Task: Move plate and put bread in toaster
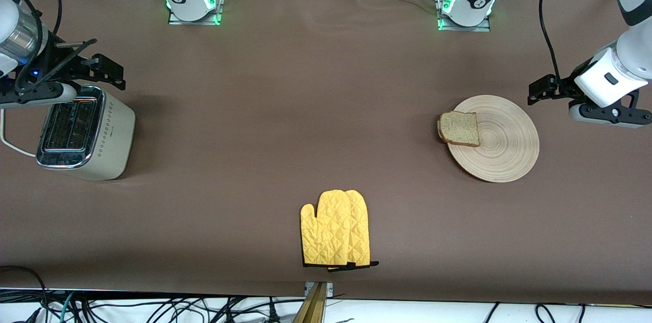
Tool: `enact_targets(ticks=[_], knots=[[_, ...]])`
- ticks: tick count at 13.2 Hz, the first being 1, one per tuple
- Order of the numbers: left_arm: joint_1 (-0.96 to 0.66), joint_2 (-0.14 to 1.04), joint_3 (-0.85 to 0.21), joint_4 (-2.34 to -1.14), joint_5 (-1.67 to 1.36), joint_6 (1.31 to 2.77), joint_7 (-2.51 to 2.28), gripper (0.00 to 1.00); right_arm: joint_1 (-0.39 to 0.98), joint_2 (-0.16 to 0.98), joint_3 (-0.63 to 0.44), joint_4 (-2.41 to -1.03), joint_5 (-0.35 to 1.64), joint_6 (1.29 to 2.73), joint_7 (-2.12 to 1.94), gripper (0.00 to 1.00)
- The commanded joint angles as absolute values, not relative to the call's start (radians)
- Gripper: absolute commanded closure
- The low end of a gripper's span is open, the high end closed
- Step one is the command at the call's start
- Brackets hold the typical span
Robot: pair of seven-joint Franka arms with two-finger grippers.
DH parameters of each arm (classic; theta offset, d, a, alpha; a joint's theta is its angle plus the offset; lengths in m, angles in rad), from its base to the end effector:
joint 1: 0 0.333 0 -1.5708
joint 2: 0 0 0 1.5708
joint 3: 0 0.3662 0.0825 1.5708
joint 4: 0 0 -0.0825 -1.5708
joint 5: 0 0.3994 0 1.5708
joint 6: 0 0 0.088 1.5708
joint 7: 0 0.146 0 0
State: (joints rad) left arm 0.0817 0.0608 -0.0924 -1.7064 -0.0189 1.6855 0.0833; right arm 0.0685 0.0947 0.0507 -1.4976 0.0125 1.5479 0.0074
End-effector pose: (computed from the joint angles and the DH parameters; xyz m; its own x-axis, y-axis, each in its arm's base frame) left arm 0.5881 -0.0076 0.5440 0.9926 -0.0919 -0.0791 -0.0897 -0.9955 0.0308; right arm 0.5949 0.0716 0.6140 0.9927 0.1117 -0.0444 0.1111 -0.9937 -0.0170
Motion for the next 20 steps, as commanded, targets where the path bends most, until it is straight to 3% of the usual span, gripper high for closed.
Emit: enact_targets(ticks=[1, 9, 12, 20], knots=[[0.149, 0.109, -0.104, -1.668, -0.011, 1.681, 0.107, 0.00, 0.069, 0.090, 0.052, -1.485, 0.020, 1.534, 0.021, 0.00], [0.504, 0.388, -0.104, -1.624, -0.398, 1.683, 0.684, 0.00, 0.071, 0.089, 0.052, -1.483, 0.020, 1.539, 0.020, 0.00], [0.598, 0.553, -0.104, -1.624, -0.501, 1.681, 0.857, 0.00, 0.071, 0.089, 0.052, -1.485, 0.020, 1.536, 0.017, 0.00], [0.669, 0.773, -0.101, -1.595, -0.595, 1.715, 0.996, 0.00, 0.071, 0.091, 0.052, -1.485, 0.020, 1.537, 0.015, 0.00]])
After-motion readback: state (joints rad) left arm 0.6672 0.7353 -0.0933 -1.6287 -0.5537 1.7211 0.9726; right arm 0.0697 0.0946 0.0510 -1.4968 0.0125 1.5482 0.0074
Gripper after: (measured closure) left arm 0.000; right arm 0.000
